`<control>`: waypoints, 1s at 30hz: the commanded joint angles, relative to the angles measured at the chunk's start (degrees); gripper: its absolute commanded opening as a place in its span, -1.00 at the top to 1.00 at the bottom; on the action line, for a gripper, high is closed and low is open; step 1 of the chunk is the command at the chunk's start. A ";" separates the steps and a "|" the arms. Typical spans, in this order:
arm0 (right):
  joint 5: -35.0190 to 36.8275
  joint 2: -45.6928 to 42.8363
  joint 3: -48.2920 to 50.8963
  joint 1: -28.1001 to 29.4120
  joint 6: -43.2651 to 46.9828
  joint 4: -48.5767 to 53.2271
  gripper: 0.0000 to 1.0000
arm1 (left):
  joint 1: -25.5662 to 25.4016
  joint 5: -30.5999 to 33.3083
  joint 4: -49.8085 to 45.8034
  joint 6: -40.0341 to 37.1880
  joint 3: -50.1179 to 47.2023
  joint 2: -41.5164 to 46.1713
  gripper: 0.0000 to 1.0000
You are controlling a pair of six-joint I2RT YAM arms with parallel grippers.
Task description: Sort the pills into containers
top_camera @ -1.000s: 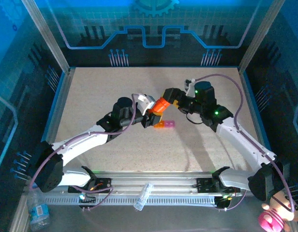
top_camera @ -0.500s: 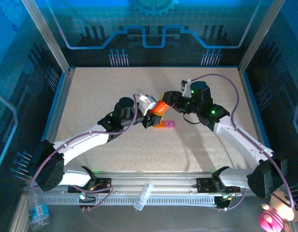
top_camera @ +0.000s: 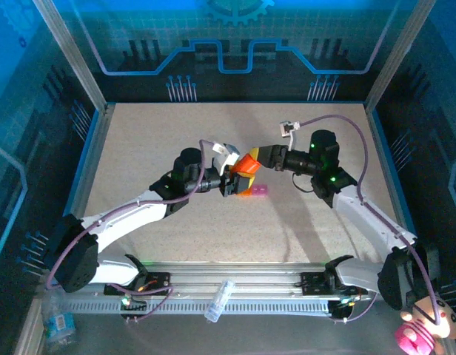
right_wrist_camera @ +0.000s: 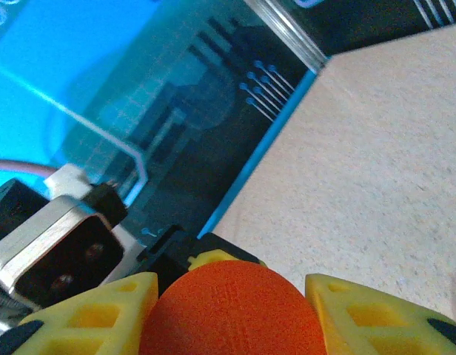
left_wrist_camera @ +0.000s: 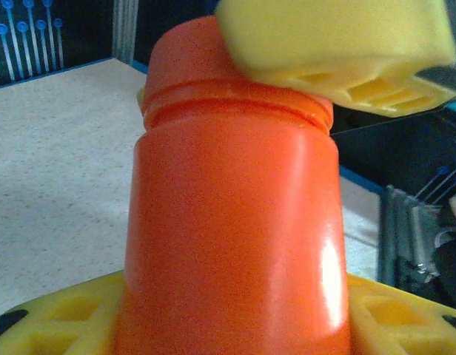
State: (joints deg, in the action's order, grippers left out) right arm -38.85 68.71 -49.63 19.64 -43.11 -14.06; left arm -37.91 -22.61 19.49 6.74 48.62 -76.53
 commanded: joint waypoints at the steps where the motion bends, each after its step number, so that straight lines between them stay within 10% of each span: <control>1: -5.20 0.17 0.70 -1.53 2.27 -9.91 0.09 | 0.07 -6.84 7.55 5.48 0.08 2.88 1.00; 7: -2.65 0.29 0.27 -1.38 -2.73 -9.70 -0.01 | 0.07 -4.46 7.16 4.42 -0.02 2.88 1.00; 14: 4.12 -3.46 -2.26 -1.60 -7.63 -1.86 -0.78 | 0.04 1.66 2.50 -1.86 0.09 2.61 1.00; 22: 19.93 -8.00 -5.67 -1.54 -11.74 21.72 -0.82 | -0.12 8.35 -1.03 -10.46 0.02 1.49 1.00; 30: 20.01 -2.84 -12.02 0.76 -11.64 29.16 -0.84 | -0.38 9.34 -5.80 -15.74 2.56 -0.32 1.00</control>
State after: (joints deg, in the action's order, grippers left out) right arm -20.49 64.79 -59.00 19.14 -54.24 10.44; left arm -37.78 -14.31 15.25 -5.28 48.69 -76.01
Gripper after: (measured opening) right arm 0.918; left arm 0.529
